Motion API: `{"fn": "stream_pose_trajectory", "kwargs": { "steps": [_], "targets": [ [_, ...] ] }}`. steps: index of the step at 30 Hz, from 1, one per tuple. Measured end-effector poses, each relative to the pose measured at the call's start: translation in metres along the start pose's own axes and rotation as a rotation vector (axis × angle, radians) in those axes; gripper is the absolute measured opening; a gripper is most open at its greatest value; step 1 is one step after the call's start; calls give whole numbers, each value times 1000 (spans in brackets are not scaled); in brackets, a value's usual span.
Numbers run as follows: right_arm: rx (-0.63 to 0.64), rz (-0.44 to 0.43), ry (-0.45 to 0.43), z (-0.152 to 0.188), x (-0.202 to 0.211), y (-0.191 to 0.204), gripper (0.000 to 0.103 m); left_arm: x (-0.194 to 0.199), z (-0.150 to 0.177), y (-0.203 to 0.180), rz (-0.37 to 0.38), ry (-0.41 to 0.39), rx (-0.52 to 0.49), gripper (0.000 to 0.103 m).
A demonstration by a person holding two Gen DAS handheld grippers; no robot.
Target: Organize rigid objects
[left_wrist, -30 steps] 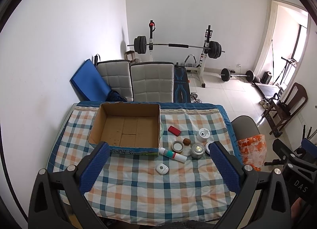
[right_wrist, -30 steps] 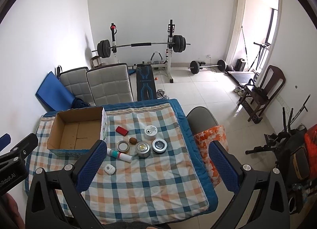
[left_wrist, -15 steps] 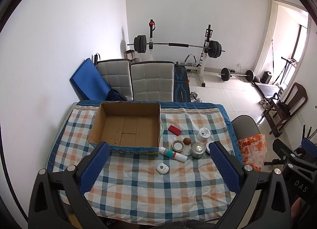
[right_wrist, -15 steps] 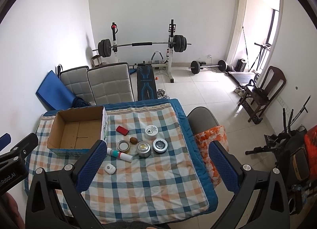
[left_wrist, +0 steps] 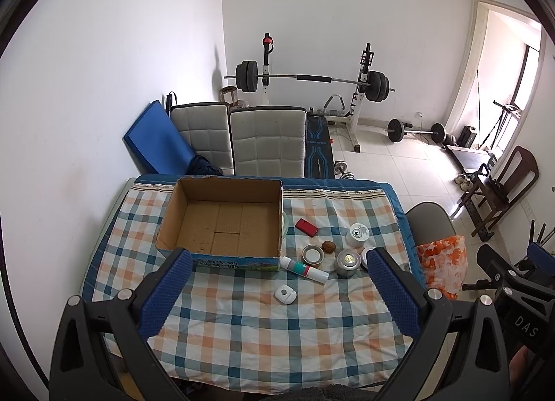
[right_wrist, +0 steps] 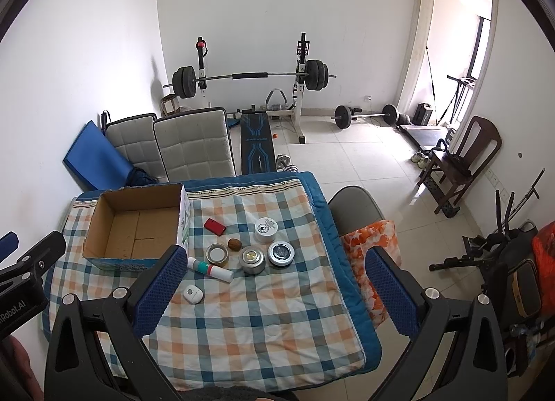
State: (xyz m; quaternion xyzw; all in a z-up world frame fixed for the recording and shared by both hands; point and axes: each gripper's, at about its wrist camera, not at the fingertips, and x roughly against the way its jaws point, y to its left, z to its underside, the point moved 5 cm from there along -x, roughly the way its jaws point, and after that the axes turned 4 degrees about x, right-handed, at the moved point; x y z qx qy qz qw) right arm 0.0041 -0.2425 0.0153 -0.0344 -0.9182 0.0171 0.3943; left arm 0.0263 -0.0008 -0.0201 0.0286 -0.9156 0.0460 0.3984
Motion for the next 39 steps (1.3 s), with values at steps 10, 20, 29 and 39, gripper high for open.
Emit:
{"fn": "stream_pose_trajectory", "kwargs": {
  "steps": [10,20,29,39],
  "targets": [
    [2,-6,0,3,-1,2,103,0,0,0,1,1,2,103],
    [1,-7,2,3,-1,2,103,-4,9,-3,16,18,2,103],
    [-4,-12,17,9,-3,3,103,-15,12,-6,21,47,5,103],
    [-67,-22,185,16,-87,-26,103,-125,1,-23,36,175,6,103]
  ]
}}
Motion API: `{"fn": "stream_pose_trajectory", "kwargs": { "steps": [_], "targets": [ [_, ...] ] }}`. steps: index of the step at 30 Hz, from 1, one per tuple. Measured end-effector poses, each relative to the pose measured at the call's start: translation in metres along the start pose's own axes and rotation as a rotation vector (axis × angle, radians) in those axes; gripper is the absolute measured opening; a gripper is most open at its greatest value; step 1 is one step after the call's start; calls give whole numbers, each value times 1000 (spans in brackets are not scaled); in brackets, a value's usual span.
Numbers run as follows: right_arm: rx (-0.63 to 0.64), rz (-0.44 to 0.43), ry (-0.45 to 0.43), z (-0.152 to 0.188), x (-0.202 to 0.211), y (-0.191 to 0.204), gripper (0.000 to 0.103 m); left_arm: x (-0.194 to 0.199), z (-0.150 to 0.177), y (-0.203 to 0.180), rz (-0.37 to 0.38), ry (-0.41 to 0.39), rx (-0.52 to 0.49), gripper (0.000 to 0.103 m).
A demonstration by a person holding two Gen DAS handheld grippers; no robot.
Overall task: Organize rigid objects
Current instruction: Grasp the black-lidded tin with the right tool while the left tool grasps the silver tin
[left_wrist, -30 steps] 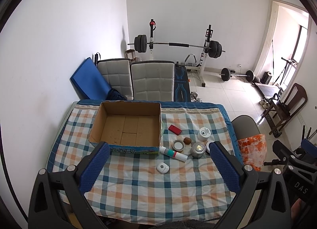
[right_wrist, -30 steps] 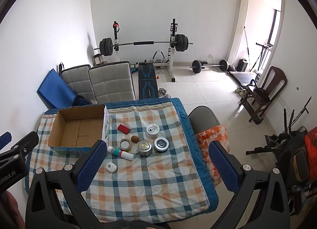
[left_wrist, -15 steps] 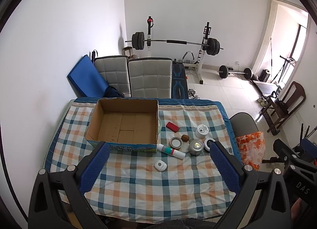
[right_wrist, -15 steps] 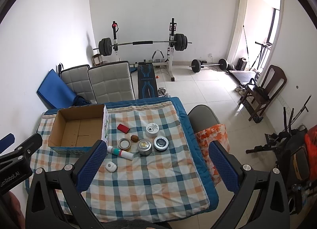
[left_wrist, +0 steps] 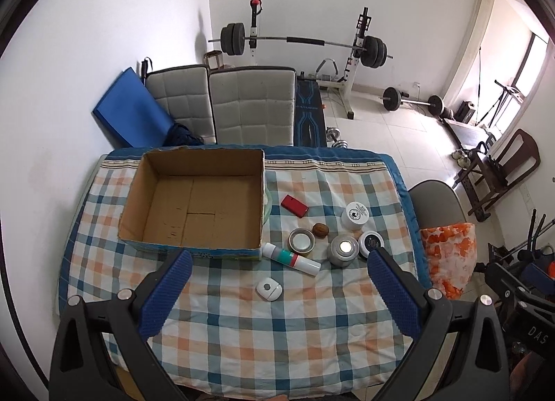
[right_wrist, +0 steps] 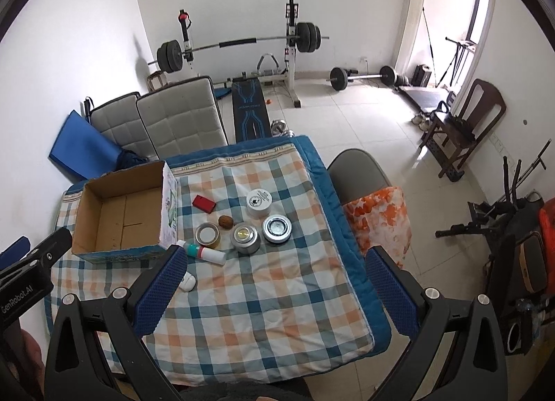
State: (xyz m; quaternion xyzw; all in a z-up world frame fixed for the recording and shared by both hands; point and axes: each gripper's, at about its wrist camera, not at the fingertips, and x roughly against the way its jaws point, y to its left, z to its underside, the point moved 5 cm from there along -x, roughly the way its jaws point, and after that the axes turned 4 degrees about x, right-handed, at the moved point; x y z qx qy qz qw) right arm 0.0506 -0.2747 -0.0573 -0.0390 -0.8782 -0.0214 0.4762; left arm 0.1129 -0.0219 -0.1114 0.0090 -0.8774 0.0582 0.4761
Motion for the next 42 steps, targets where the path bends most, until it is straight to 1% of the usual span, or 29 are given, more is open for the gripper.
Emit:
{"fn": "stream_pose_trajectory", "kwargs": {
  "steps": [4,6,7,9,12,14,16,18,20,21,22,25,27,30,33,35,39,42],
  "targets": [
    [-30,-24,122,-12,-77,-18,103,-78,-16,-13,-1,112,-10,103],
    [-43,-34,189,-16,-127,-26,103,-116,-20,-23,12,171,-16,103],
    [-49,-49,224,-18,-155,-28,103,-138,-21,-29,-1,198,-18,103],
    [-50,-47,304,-18,-215,-33,103,-176,-19,-37,-13,252,-19,103],
    [-67,-57,435,-9,-307,-36,101,-231,-12,-45,-44,339,-14,103],
    [-111,-86,539,2,-364,-36,92,-263,-7,-50,-58,389,-5,103],
    [-169,-122,614,15,-408,-34,89,-286,-3,-52,-77,421,-5,103],
    [-206,-148,657,25,-435,-29,89,-303,-2,-54,-88,444,-3,103],
    [-245,-179,685,30,-455,-23,89,-317,0,-53,-100,462,2,103],
    [-253,-179,693,31,-462,-21,87,-321,0,-52,-103,468,5,103],
    [-253,-173,699,32,-468,-19,86,-325,0,-51,-106,474,7,103],
    [-215,-117,736,40,-486,-13,78,-331,3,-52,-114,482,4,103],
    [-210,-116,737,42,-491,-11,78,-333,5,-56,-122,483,-11,103],
    [-158,-101,755,43,-489,-16,78,-332,10,-64,-108,490,-27,103],
    [-97,-63,761,48,-480,-32,78,-331,22,-80,-73,512,-53,103],
    [-70,-40,765,54,-472,-48,78,-334,36,-96,-38,540,-82,103],
    [-56,-14,772,69,-464,-75,79,-353,63,-118,-7,624,-134,103],
    [-90,-36,773,75,-467,-84,79,-371,74,-128,-17,666,-174,103]
  ]
}}
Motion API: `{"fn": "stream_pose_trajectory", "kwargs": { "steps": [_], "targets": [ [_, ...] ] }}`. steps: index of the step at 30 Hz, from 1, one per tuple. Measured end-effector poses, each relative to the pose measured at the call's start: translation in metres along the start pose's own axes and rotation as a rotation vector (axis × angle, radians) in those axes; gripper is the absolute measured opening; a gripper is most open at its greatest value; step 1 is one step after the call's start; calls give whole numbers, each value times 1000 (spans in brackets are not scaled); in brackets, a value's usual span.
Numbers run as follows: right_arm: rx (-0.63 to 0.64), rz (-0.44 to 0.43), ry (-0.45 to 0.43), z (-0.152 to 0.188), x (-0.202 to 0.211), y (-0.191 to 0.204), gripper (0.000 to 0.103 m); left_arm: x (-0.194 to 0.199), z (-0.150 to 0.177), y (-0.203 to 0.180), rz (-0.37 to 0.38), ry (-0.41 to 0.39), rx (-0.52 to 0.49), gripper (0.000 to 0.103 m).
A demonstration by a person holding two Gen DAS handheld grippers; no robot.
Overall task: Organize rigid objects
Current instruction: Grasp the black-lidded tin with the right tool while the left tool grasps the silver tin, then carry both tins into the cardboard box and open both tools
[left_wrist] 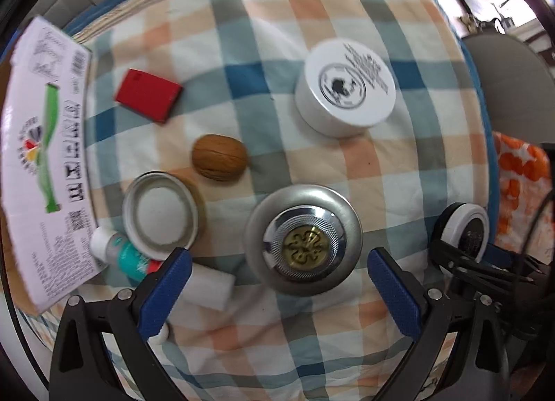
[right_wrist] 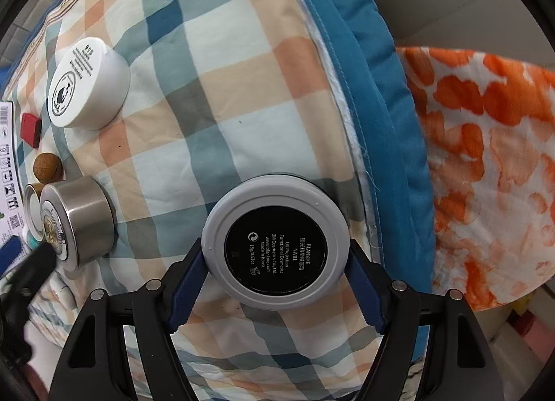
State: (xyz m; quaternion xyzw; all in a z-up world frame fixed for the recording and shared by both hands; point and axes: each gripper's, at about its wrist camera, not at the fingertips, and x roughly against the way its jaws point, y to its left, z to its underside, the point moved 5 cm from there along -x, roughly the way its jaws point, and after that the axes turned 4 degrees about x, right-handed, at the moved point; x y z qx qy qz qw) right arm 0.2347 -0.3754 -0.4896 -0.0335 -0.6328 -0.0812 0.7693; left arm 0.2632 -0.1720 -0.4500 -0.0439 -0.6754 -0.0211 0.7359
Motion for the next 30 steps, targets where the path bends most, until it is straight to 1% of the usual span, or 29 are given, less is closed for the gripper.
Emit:
{"fn": "stream_pose_trajectory", "kwargs": {
  "steps": [1,2,3,4,5,6,10,11,14,17,20,22,26,28,30],
  "targets": [
    [-10,-12,3,1,0,-3,79,-6,-3,-2,-11,9,-8,103],
    [-18,-22,5,0,0,-5,79,-11,-6,-3,-19,12,-14,100],
    [-24,-28,4,-1,-1,-6,79,-15,-9,-3,-21,11,-15,89],
    [-27,-32,2,0,-3,-10,79,-18,-12,-4,-6,11,-16,81],
    [-29,-35,4,0,-10,-15,79,-21,-14,-6,22,16,-16,69],
    [-32,-38,4,-1,-11,-17,79,-24,-15,-7,21,21,-16,69],
    [-47,-45,18,-5,-18,-23,79,-38,-18,-11,-45,37,-70,69],
    [-50,-43,19,-5,-25,-16,79,-43,-18,-10,-55,43,-72,70],
    [-54,-34,45,-11,-42,-14,79,-45,-21,-3,-33,27,-43,69],
    [-66,-22,45,-16,-49,-14,78,-41,-20,2,-19,10,-26,69],
    [-56,-11,36,-17,-47,-9,77,-36,-9,6,-18,-7,-28,69],
    [-43,-14,34,-10,-41,0,77,-31,-5,9,-13,-9,-29,69],
    [-24,-31,30,0,-29,16,77,-16,2,12,-8,-39,-37,69],
    [-13,-35,21,5,-27,16,77,-11,11,-4,-7,-49,-40,68],
    [-6,-44,22,11,-25,16,77,-4,15,1,2,-53,-34,68]
  ]
}}
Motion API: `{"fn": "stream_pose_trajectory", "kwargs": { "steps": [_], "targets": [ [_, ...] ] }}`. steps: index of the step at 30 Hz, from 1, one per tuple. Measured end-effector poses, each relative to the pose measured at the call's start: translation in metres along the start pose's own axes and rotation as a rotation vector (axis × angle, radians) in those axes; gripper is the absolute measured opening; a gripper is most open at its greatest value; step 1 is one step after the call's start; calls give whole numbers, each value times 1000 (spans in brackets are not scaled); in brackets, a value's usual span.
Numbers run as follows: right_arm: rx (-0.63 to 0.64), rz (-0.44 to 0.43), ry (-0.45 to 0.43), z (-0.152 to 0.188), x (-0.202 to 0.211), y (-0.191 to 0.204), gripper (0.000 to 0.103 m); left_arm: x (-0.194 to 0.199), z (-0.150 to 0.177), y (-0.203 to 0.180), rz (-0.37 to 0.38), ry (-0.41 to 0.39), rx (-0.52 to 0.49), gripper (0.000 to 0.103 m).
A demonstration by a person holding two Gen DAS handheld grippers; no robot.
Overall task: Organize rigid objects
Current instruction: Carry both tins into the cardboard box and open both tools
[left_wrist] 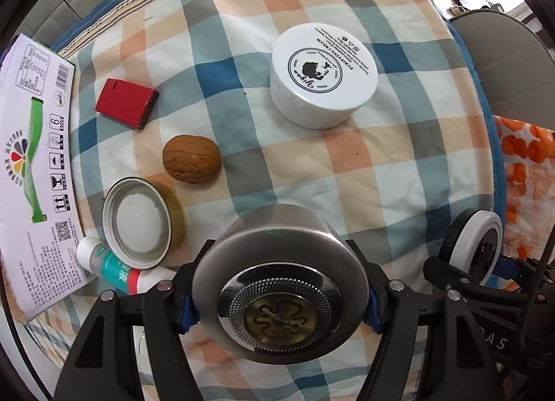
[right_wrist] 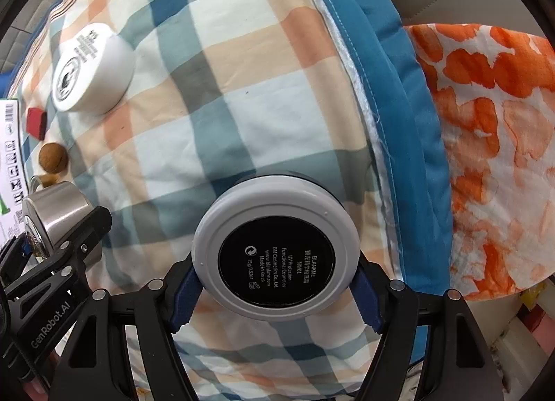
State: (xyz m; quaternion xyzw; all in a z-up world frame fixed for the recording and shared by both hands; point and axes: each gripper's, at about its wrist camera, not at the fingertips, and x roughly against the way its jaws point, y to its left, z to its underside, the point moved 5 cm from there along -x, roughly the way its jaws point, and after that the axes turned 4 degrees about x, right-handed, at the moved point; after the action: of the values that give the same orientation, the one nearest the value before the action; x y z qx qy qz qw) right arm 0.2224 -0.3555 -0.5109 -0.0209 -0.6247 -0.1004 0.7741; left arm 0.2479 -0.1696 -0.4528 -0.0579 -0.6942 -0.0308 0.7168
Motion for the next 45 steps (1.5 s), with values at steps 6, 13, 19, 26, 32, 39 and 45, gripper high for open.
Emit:
{"fn": "stream_pose_trajectory", "kwargs": {
  "steps": [6,13,19,26,32,39,45],
  "targets": [
    [39,-11,-18,19,18,6,77,47,10,21,39,-46,25,68],
    [122,-45,-89,22,81,47,77,122,15,70,71,-132,82,69],
    [216,-65,-162,34,148,108,77,156,11,88,60,-214,127,69],
    [284,-100,-219,40,184,206,77,185,3,169,76,-262,185,69],
    [334,-109,-240,27,185,304,77,176,-18,255,67,-242,230,69],
    [357,-108,-200,-6,148,403,77,129,-46,342,85,-155,290,69],
    [364,-91,-169,-39,108,458,77,84,-77,380,148,-75,313,69]
  ]
}}
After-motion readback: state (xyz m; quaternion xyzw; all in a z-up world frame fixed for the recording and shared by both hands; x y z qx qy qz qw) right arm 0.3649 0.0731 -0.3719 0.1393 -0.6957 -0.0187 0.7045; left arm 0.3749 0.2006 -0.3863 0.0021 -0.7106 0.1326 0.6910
